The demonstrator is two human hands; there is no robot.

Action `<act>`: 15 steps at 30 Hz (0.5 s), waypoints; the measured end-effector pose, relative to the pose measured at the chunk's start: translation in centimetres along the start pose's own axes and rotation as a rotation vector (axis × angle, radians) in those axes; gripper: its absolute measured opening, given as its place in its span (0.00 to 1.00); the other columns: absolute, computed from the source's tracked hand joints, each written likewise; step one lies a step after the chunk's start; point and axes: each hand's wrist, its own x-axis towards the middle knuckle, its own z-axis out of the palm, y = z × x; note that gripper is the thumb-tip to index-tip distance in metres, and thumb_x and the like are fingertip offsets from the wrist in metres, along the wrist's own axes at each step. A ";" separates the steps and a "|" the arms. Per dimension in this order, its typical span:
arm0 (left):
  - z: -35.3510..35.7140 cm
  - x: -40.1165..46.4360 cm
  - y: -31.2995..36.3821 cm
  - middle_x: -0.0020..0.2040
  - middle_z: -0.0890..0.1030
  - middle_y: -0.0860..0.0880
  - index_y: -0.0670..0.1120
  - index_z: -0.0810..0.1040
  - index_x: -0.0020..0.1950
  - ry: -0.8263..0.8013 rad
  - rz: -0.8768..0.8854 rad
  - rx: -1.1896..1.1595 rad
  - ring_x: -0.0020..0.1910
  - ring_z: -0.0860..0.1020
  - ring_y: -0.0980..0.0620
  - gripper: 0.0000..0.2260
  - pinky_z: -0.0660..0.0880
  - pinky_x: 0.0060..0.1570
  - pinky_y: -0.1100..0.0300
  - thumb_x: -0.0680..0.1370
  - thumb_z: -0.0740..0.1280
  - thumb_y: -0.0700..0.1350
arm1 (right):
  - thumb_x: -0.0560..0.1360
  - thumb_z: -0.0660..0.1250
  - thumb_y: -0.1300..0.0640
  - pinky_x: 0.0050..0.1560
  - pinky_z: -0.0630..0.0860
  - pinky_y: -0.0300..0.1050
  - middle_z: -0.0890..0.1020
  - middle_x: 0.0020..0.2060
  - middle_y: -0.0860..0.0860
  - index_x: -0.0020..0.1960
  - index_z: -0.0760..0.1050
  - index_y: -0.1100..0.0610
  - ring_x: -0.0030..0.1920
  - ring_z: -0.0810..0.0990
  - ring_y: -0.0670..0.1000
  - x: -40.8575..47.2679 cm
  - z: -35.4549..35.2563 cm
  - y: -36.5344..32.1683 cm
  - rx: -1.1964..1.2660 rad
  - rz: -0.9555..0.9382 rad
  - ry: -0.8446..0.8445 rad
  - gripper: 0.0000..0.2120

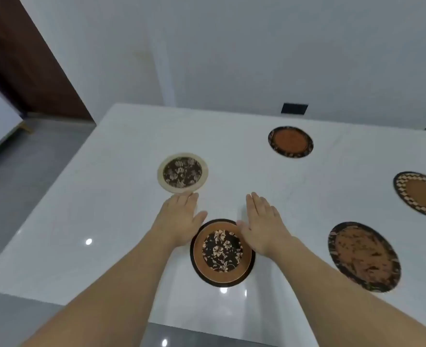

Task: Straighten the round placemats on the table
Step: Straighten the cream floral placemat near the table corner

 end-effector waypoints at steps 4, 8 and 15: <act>7.0 -1.1 -0.3 0.79 0.55 0.49 0.51 0.51 0.79 0.063 0.026 0.068 0.78 0.49 0.47 0.29 0.46 0.76 0.46 0.80 0.45 0.62 | 0.80 0.40 0.41 0.75 0.38 0.55 0.43 0.78 0.54 0.78 0.41 0.56 0.77 0.38 0.53 0.0 7.4 0.5 -0.025 0.077 0.139 0.32; 9.0 -1.0 -0.9 0.77 0.61 0.49 0.52 0.57 0.77 0.196 0.031 0.086 0.77 0.54 0.46 0.27 0.50 0.76 0.43 0.80 0.47 0.62 | 0.80 0.43 0.43 0.75 0.45 0.56 0.57 0.76 0.54 0.76 0.55 0.56 0.77 0.50 0.54 0.5 9.9 1.1 -0.099 0.069 0.326 0.29; 8.6 -1.2 -0.6 0.78 0.61 0.49 0.52 0.59 0.77 0.190 0.030 0.050 0.78 0.53 0.47 0.26 0.47 0.76 0.45 0.80 0.48 0.60 | 0.78 0.52 0.49 0.71 0.59 0.56 0.72 0.63 0.54 0.67 0.68 0.57 0.66 0.67 0.56 0.1 9.6 0.8 -0.007 0.048 0.454 0.21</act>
